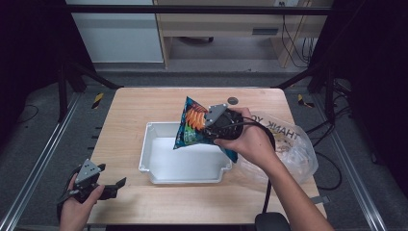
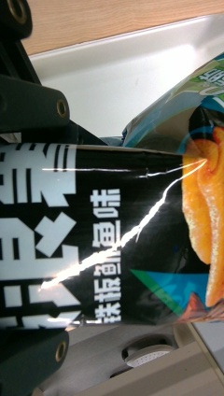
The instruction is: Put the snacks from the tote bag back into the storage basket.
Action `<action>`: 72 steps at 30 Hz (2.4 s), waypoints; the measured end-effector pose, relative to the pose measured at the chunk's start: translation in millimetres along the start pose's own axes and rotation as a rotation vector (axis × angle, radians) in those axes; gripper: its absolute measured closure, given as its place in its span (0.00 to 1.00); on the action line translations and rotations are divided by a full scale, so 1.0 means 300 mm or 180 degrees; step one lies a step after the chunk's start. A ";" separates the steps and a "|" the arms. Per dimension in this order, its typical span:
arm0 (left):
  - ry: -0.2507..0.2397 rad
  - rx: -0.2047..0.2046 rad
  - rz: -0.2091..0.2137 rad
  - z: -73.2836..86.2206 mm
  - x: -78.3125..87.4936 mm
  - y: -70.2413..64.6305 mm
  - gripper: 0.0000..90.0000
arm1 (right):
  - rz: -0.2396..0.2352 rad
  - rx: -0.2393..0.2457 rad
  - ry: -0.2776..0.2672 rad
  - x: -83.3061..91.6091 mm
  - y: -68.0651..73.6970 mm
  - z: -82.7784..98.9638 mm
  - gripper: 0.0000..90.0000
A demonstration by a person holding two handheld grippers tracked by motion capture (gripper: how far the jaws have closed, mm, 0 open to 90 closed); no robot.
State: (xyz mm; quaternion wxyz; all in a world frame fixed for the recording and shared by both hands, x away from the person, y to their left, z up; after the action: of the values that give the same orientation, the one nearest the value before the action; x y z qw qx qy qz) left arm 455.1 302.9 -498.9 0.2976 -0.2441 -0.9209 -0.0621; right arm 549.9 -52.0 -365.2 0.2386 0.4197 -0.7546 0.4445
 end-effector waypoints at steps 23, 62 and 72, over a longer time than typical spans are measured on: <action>0.0021 0.0007 0.0011 0.001 -0.002 -0.003 0.05 | -0.0249 0.0180 -0.0013 -0.108 0.058 -0.055 0.46; 0.0039 -0.0024 0.0024 0.001 -0.003 -0.003 0.05 | -0.0500 0.0223 -0.0020 -0.208 0.152 -0.046 0.46; 0.0039 -0.0025 0.0026 0.001 -0.004 -0.004 0.05 | -0.0559 0.0231 0.0021 -0.239 0.164 -0.042 0.46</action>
State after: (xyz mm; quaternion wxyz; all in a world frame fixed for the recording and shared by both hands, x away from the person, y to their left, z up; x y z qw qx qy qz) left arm 455.1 301.6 -499.8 0.3024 -0.2486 -0.9178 -0.0660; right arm 546.4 1.7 -434.8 0.2638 0.4912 -0.6974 0.4503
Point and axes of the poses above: each handheld gripper's, and its own axes: x roughly backward along the jaws, z roughly out of its underside, y roughly to its left, the point moved 7 cm from there along -x, roughly forward along the jaws, and after that the axes turned 4 degrees about x, right-handed, at the moved point
